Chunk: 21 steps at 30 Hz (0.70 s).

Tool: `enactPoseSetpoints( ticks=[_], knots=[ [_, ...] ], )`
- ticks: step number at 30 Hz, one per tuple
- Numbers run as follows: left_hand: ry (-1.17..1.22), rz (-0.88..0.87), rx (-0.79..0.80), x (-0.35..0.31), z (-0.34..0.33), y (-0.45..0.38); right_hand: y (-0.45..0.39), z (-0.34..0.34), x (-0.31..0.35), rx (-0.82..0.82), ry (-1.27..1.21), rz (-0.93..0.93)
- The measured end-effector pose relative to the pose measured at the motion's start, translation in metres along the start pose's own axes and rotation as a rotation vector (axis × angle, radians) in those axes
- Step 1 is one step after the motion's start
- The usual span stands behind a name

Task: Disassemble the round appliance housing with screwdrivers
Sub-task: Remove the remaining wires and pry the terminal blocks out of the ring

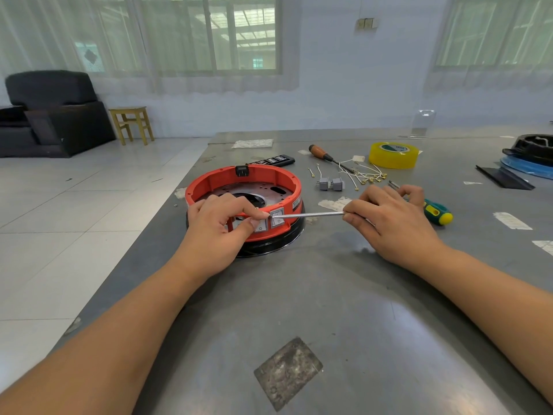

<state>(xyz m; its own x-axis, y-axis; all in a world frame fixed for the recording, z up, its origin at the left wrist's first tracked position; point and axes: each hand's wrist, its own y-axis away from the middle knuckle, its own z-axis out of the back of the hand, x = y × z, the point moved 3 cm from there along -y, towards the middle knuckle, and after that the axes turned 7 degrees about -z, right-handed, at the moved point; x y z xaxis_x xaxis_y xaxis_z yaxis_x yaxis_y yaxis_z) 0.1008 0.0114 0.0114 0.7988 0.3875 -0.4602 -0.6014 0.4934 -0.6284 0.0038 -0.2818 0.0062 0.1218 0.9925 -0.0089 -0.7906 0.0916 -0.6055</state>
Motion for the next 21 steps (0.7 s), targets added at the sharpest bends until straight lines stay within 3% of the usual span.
enactPoseSetpoints(
  ticks=[7, 14, 21],
  knots=[
    [0.016, 0.010, -0.001, 0.002, 0.001, 0.002, 0.003, 0.003, 0.004, 0.129, -0.041, 0.017],
    [0.033, -0.003, -0.027, 0.003, 0.005, 0.003, 0.007, 0.013, 0.004, 0.063, -0.011, 0.005],
    [0.021, -0.073, -0.068, 0.005, 0.002, 0.001, 0.008, 0.015, 0.006, 0.108, 0.013, 0.003]
  ],
)
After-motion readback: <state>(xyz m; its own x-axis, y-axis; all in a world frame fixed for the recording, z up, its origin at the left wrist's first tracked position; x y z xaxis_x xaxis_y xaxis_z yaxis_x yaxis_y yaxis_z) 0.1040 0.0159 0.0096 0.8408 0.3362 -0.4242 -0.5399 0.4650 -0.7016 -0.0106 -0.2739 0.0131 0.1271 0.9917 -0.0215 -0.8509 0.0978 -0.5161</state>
